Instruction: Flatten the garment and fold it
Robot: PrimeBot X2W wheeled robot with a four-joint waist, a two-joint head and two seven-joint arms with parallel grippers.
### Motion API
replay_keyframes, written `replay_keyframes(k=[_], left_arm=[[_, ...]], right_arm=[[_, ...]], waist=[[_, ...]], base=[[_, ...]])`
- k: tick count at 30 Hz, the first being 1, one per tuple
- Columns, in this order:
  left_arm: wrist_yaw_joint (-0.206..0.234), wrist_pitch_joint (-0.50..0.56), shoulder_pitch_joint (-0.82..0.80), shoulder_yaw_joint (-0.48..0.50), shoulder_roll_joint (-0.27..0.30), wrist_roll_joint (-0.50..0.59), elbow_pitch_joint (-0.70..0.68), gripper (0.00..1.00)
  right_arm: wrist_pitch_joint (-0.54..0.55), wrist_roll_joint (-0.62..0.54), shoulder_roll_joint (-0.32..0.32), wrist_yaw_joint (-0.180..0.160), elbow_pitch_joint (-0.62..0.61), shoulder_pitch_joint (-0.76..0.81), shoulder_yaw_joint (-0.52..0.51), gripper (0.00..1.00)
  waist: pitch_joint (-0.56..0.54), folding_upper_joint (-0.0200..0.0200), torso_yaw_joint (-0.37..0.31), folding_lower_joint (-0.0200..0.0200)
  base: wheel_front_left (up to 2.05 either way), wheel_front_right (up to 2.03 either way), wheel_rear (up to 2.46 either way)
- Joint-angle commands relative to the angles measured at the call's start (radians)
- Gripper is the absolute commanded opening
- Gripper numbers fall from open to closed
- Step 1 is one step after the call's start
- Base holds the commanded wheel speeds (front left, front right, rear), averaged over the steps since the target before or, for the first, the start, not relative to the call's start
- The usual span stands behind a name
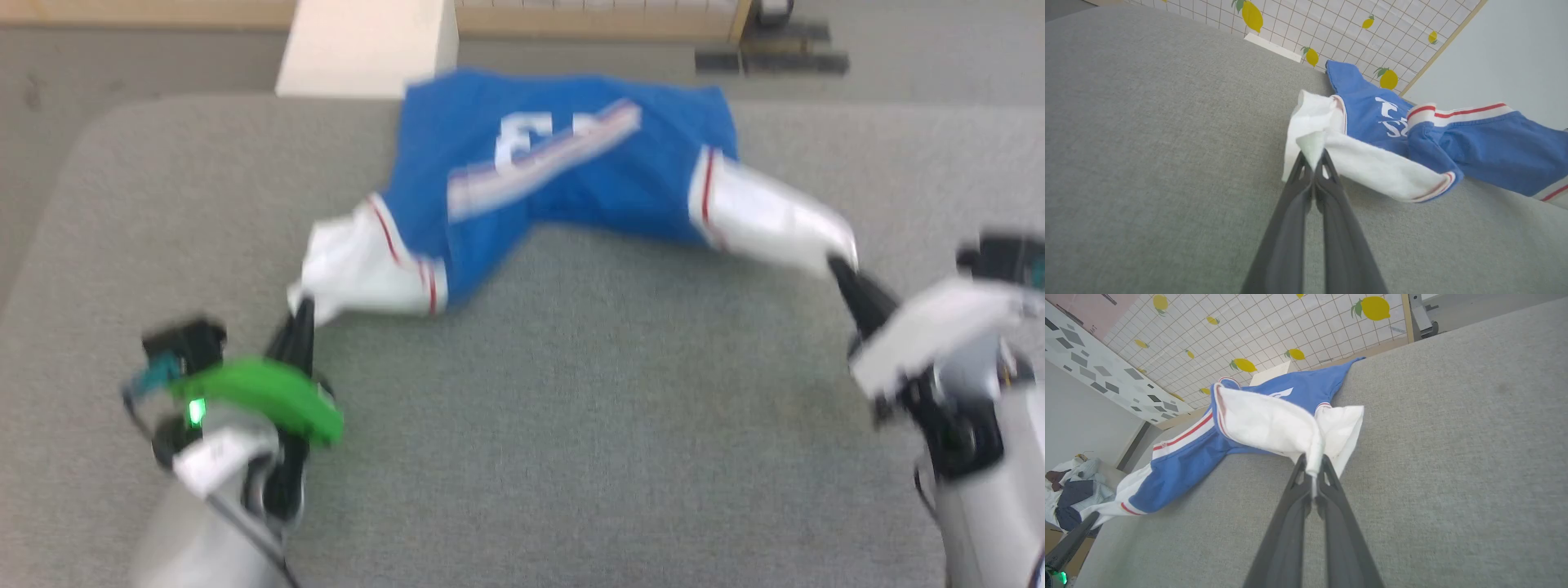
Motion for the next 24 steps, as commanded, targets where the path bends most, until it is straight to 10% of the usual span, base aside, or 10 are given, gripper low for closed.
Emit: replay_keyframes(k=[1,24], left_arm=[[0.008,0.001,0.051,0.009,-0.002,-0.019,-0.026,0.0],[0.311,0.288,0.595,0.076,0.123,-0.097,-0.493,0.0]], right_arm=[[-0.001,0.007,0.003,-0.001,-0.021,0.049,-0.016,0.0],[0.336,-0.094,0.032,-0.001,-0.392,0.517,-0.227,0.0]], waist=[[-0.09,-0.0001,0.014,0.0002],[-0.151,-0.0001,0.002,0.0002]], base=[[0.0,0.0,0.0],[0.0,0.0,0.0]])
